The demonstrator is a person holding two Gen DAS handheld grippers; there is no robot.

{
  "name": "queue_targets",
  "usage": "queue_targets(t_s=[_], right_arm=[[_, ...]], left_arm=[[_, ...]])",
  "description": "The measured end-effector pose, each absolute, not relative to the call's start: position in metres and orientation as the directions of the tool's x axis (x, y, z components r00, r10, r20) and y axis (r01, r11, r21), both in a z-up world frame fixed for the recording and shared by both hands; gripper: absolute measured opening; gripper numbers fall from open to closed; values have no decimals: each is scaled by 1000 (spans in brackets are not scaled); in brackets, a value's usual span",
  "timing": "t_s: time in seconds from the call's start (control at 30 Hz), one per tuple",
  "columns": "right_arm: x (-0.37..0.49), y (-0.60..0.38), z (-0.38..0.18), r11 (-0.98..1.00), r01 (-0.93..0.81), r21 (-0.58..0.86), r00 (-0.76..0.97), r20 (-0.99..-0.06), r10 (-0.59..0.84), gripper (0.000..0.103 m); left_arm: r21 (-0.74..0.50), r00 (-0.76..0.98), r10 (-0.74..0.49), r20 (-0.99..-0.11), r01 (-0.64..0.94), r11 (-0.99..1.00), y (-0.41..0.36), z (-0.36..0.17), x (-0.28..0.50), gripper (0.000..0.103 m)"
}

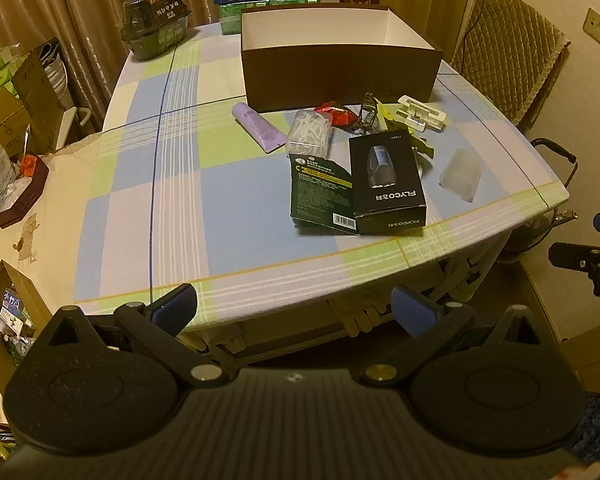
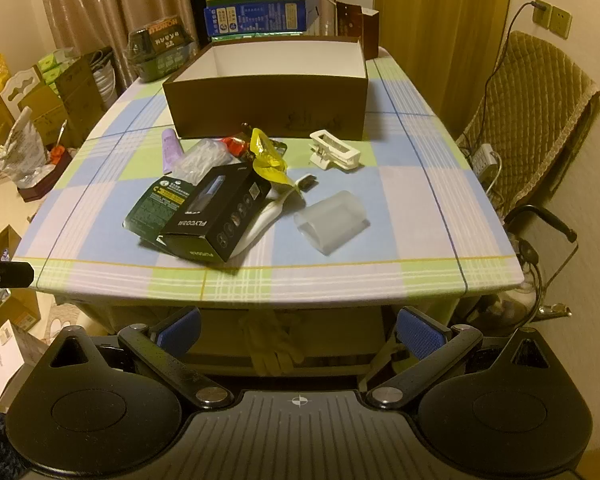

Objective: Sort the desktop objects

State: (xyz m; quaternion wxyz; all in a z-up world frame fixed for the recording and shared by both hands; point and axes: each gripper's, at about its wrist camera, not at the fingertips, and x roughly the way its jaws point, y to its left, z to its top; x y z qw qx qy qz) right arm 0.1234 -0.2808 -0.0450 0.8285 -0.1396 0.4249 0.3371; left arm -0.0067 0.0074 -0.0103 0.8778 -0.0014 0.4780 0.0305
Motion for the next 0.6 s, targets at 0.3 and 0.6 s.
queue_targets(t_s=[0.3, 0.6], right_arm=[[122, -277, -45, 734, -678, 51, 415, -797, 438, 101], [120, -268, -45, 733, -679, 48, 415, -798, 437, 101]], left_arm=[[24, 537, 61, -841, -75, 997, 10, -14, -8, 102], [19, 536, 59, -842, -79, 997, 16, -17, -8, 102]])
